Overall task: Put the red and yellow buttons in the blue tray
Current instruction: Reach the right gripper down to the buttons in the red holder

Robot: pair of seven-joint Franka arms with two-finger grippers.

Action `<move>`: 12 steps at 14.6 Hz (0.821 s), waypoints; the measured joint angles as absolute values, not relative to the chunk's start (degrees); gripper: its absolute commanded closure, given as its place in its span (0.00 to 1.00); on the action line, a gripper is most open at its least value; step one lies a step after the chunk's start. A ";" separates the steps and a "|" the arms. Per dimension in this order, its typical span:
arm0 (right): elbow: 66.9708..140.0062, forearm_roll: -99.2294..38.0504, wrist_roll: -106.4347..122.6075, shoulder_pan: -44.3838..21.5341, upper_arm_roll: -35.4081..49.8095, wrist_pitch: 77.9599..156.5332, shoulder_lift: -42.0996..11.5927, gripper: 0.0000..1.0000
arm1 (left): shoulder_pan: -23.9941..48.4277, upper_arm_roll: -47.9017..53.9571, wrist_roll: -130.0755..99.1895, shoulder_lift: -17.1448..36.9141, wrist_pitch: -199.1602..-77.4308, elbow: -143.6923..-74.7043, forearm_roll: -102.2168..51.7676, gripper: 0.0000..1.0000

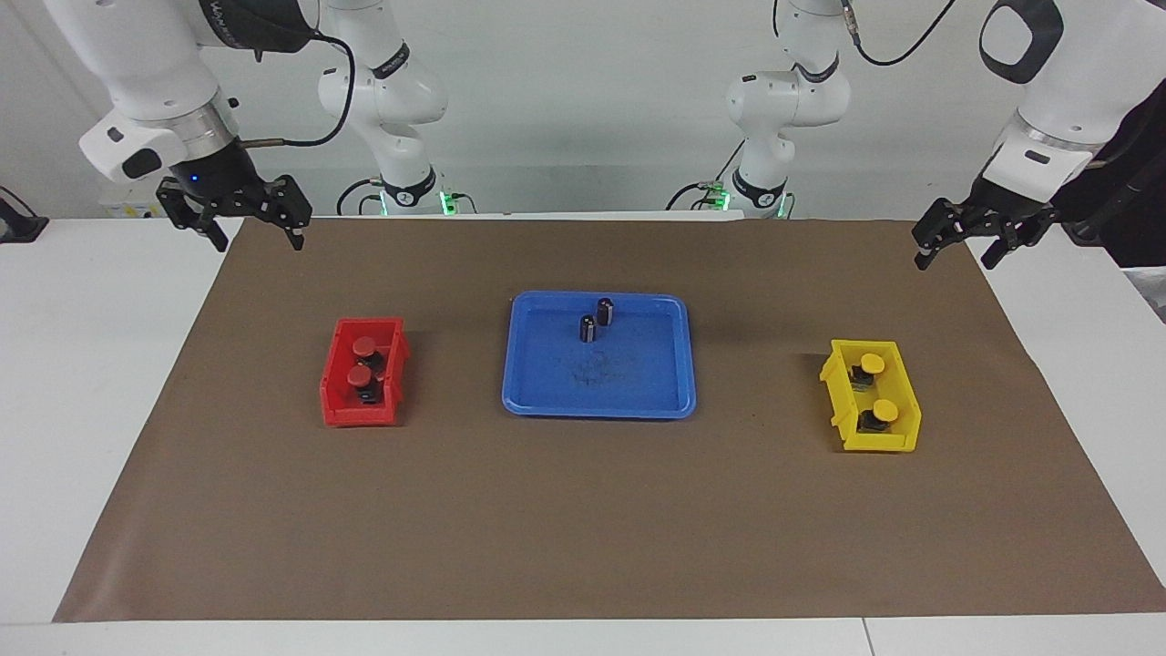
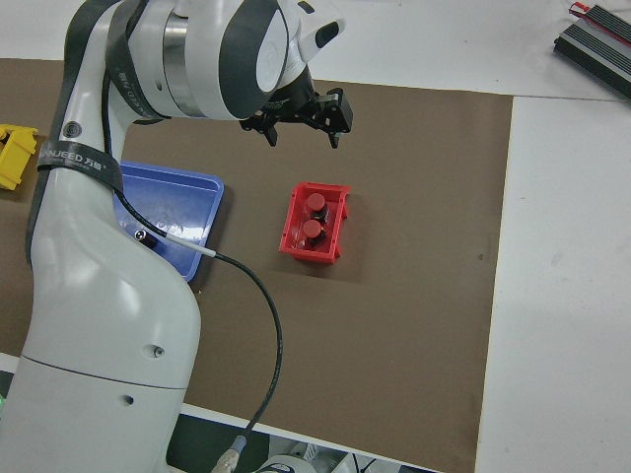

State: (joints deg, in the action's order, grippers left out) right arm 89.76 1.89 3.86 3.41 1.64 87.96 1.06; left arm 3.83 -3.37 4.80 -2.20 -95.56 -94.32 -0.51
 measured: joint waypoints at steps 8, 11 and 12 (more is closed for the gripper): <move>96.05 1.05 3.84 1.81 2.03 97.69 1.19 0.03 | 5.95 -1.23 4.37 -2.46 -92.43 -94.32 -0.59 0.00; 105.11 0.85 1.51 0.21 2.17 107.92 0.94 0.12 | 4.54 -2.03 4.78 -2.62 -91.56 -94.33 -0.57 0.00; 107.95 0.85 1.05 0.09 2.23 111.70 0.58 0.18 | 3.78 -2.25 5.93 -2.64 -91.30 -94.36 -0.57 0.00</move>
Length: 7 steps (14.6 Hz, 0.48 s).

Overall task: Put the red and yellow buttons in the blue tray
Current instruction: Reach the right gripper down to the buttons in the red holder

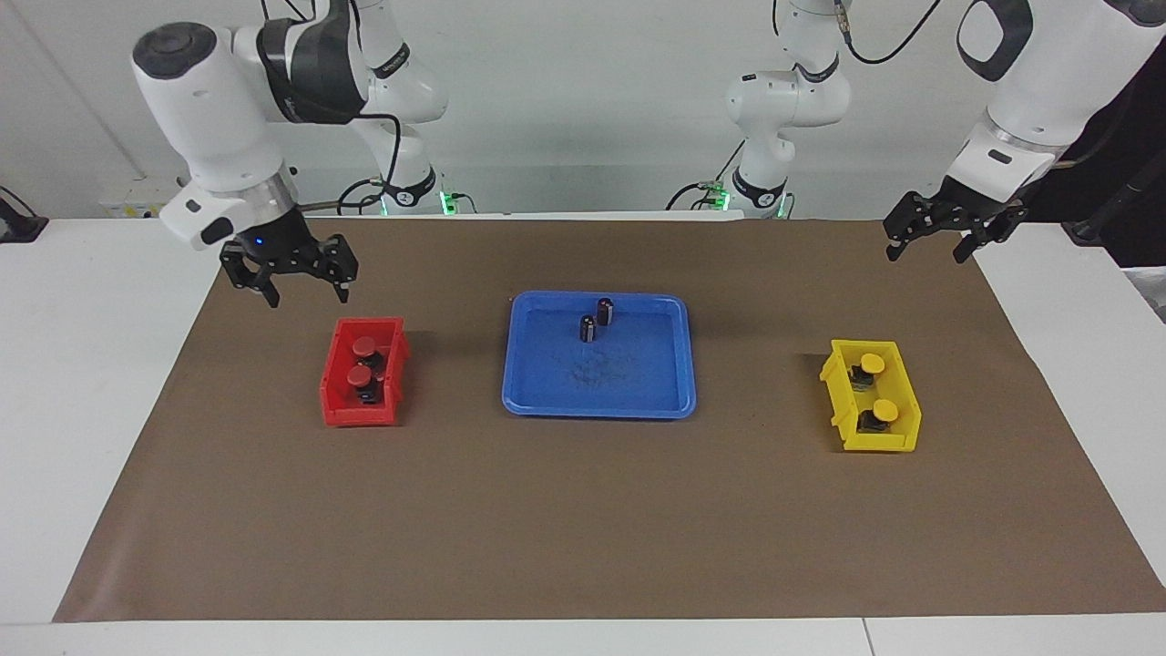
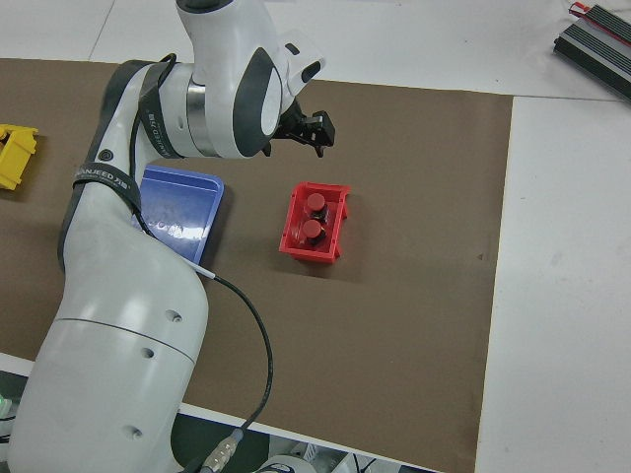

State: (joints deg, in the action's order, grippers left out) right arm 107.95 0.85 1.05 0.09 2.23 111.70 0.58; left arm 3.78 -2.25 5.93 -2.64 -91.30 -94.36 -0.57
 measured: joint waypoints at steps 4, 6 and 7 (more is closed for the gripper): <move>116.36 0.81 0.80 0.42 2.03 122.26 -1.77 0.31 | 3.04 -2.57 9.61 -2.75 -90.93 -94.48 -0.36 0.00; 118.93 0.18 0.77 0.49 1.83 125.61 -2.41 0.31 | 2.95 -2.57 9.76 -2.75 -90.96 -94.50 -0.27 0.00; 119.86 -0.06 0.77 0.50 1.80 127.46 -2.82 0.32 | 2.85 -2.57 9.78 -2.76 -91.13 -94.59 -0.26 0.00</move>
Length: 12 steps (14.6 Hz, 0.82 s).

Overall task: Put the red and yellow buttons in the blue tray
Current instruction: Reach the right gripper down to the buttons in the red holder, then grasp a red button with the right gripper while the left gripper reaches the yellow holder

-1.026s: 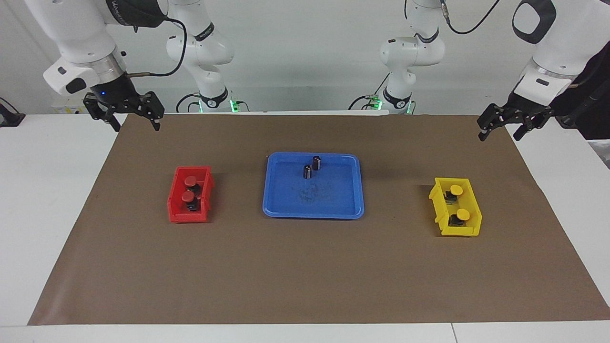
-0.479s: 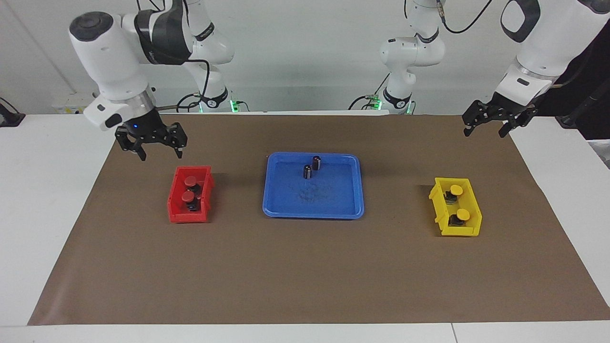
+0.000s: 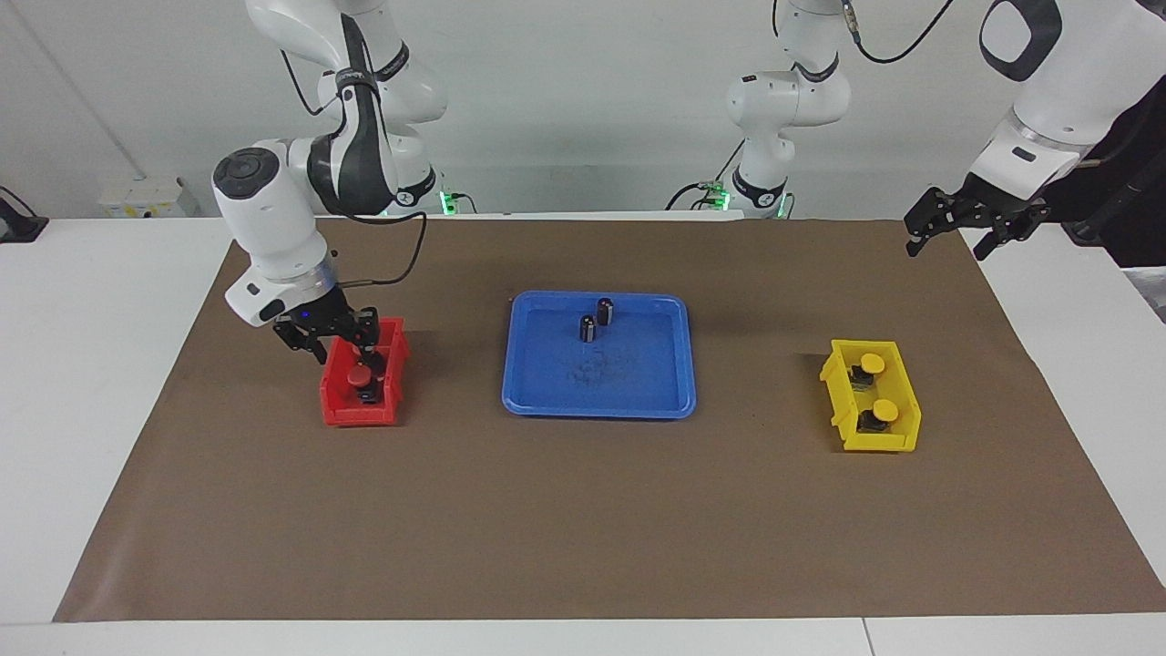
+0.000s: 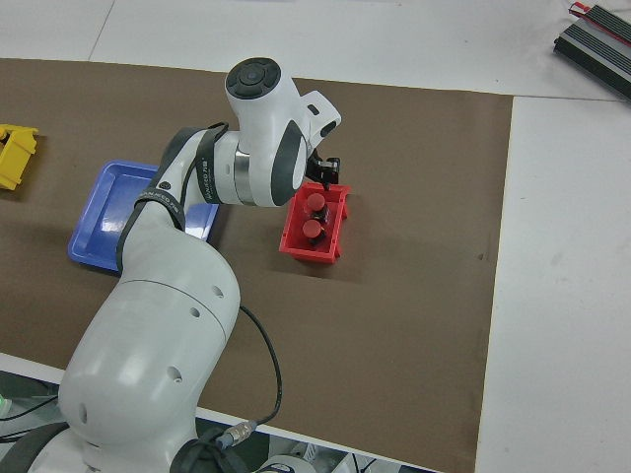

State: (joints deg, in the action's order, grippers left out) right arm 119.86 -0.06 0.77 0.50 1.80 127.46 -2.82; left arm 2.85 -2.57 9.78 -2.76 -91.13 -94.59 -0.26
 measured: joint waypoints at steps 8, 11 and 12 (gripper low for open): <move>122.48 -0.73 0.73 0.93 1.78 132.74 -5.51 0.34 | 2.11 -2.42 9.80 -4.76 -103.53 -104.57 -0.22 0.02; 122.50 -0.74 0.73 0.95 1.78 133.30 -6.85 0.34 | 2.11 -2.28 9.80 -3.56 -107.18 -105.46 -0.22 0.03; 122.51 -0.74 0.73 0.95 1.78 133.30 -6.99 0.34 | 2.11 -2.27 9.80 -2.76 -108.57 -105.54 -0.22 0.03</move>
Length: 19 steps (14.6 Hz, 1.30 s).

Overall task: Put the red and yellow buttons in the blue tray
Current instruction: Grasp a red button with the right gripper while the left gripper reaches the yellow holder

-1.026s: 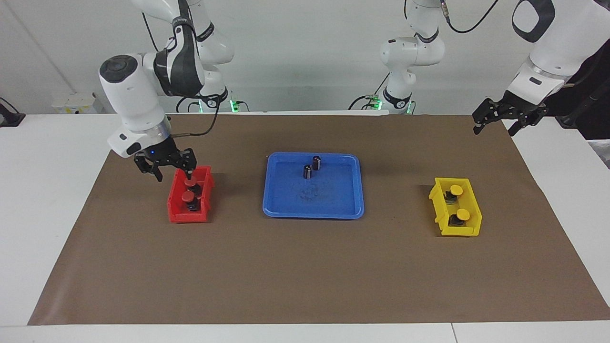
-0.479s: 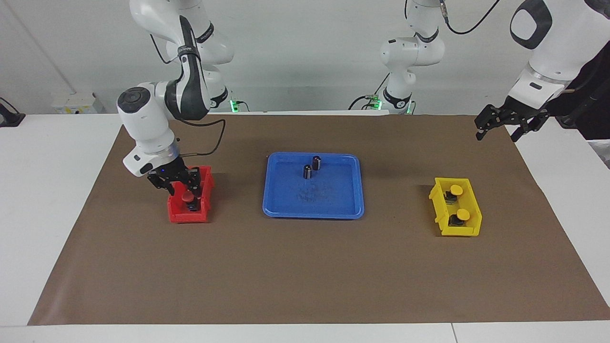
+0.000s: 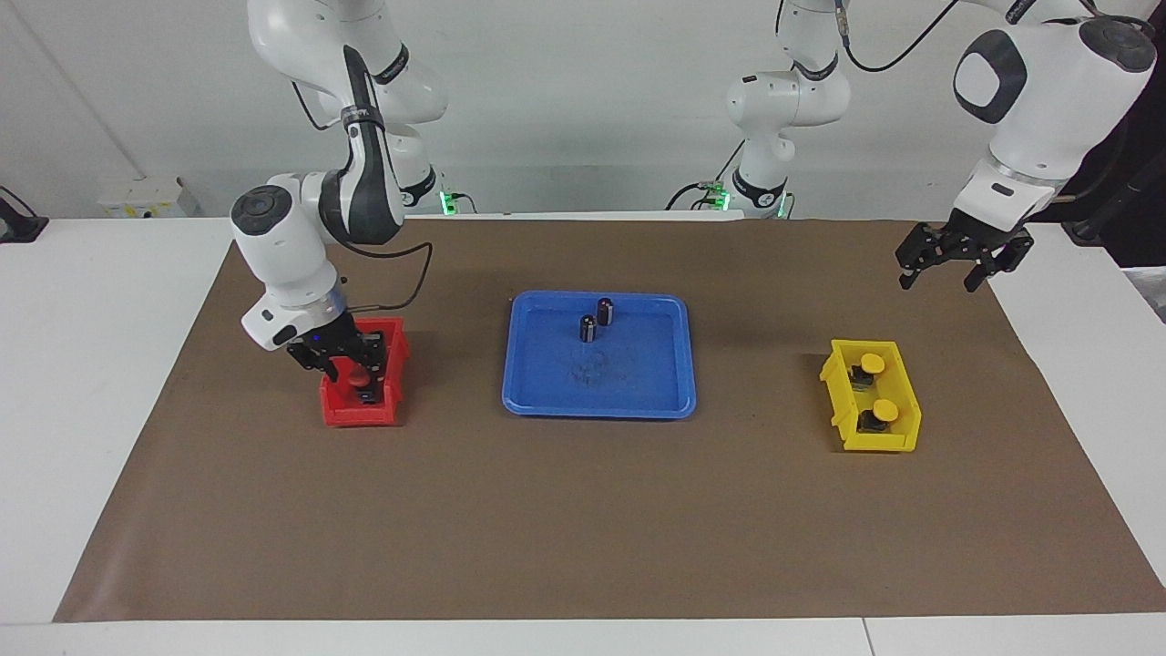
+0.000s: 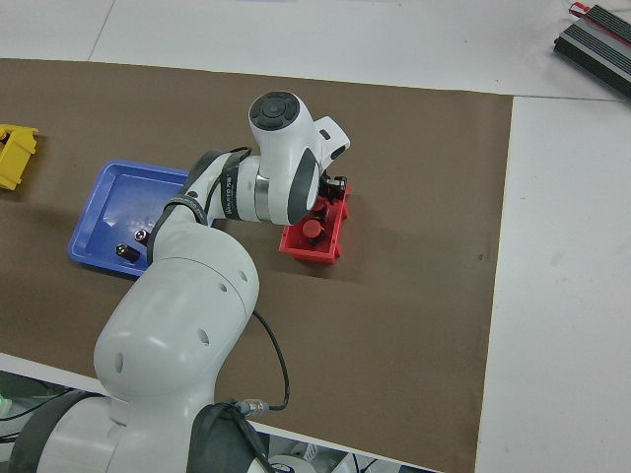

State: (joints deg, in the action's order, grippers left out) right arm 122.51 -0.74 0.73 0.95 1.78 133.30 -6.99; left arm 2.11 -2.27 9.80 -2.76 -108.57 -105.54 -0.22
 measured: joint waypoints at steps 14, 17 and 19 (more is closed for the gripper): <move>114.33 -0.74 0.74 0.53 1.96 122.13 -6.87 0.73 | 2.70 -1.75 9.77 10.46 -121.24 -105.61 -0.23 0.23; 103.35 -0.88 -1.53 -2.66 2.11 110.05 -6.82 0.73 | 2.81 -1.49 9.77 12.44 -123.65 -105.63 -0.23 0.23; 97.31 -0.97 -10.23 -8.18 2.39 107.18 -8.24 0.73 | 2.81 -1.47 9.77 13.91 -125.43 -105.65 -0.23 0.23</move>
State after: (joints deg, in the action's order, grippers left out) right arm 97.31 -0.97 -10.23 -8.18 2.39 107.18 -8.24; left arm 2.81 -1.47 9.77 13.91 -125.43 -105.65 -0.23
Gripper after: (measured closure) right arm 0.586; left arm 0.225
